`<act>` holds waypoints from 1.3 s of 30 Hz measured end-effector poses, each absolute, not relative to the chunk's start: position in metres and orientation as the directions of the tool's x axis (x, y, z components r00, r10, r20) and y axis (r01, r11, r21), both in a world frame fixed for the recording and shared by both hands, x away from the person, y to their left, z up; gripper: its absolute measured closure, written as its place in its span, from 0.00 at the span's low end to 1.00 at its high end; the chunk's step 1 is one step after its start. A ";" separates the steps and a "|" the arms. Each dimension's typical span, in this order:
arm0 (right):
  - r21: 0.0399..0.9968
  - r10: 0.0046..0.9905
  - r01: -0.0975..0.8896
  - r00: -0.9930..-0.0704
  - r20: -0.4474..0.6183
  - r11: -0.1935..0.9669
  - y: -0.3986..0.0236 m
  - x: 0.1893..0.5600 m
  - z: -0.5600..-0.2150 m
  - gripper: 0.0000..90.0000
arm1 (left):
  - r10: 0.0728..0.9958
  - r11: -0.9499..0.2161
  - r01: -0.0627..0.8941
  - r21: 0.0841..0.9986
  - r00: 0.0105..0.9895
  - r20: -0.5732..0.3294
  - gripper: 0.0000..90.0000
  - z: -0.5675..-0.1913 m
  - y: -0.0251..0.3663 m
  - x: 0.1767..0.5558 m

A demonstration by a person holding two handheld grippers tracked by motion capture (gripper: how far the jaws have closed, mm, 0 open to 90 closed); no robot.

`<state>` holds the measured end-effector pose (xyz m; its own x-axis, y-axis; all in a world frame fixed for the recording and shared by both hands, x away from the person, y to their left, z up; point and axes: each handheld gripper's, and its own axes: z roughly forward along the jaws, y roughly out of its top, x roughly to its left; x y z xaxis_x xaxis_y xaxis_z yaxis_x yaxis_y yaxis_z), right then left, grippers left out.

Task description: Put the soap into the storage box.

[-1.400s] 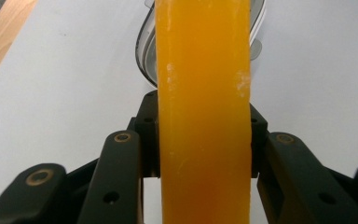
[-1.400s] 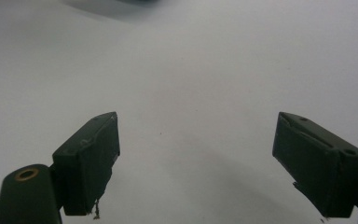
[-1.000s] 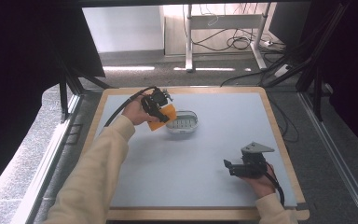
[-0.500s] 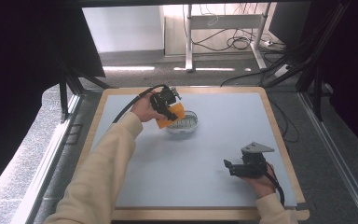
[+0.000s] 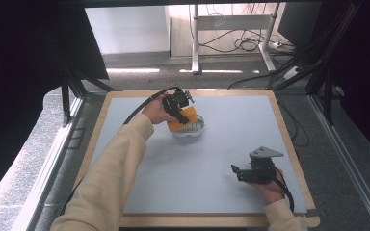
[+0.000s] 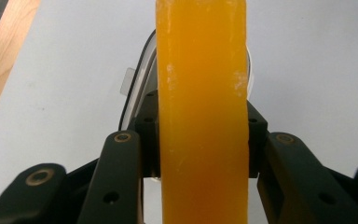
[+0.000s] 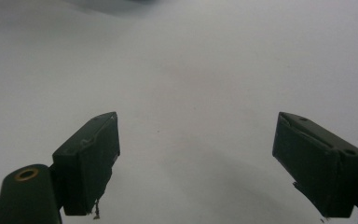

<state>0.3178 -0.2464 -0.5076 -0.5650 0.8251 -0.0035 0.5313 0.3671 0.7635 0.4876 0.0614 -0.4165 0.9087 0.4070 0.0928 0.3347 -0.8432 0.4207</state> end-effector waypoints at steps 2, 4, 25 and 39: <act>0.763 0.826 0.532 -0.564 -0.003 0.366 -0.247 0.318 -0.508 0.17 | 0.398 -0.847 0.328 0.418 0.913 0.091 0.69 -0.417 0.060 0.489; 0.763 0.826 0.533 -0.564 -0.002 0.366 -0.246 0.318 -0.508 0.17 | 0.386 -0.853 0.314 0.417 0.918 0.097 0.69 -0.417 0.057 0.491; 0.760 0.825 0.535 -0.565 -0.002 0.369 -0.246 0.318 -0.509 0.17 | 0.331 -0.882 0.268 0.388 0.938 0.104 0.69 -0.428 0.043 0.505; 0.765 0.827 0.527 -0.561 -0.014 0.370 -0.247 0.318 -0.508 0.17 | 0.313 -0.893 0.260 0.369 0.945 0.092 0.69 -0.438 0.040 0.509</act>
<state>0.3176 -0.2471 -0.5082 -0.5614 0.8274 -0.0137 0.5272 0.3703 0.7648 0.5086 0.0401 -0.4379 0.9453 0.3129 0.0924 0.2595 -0.8927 0.3685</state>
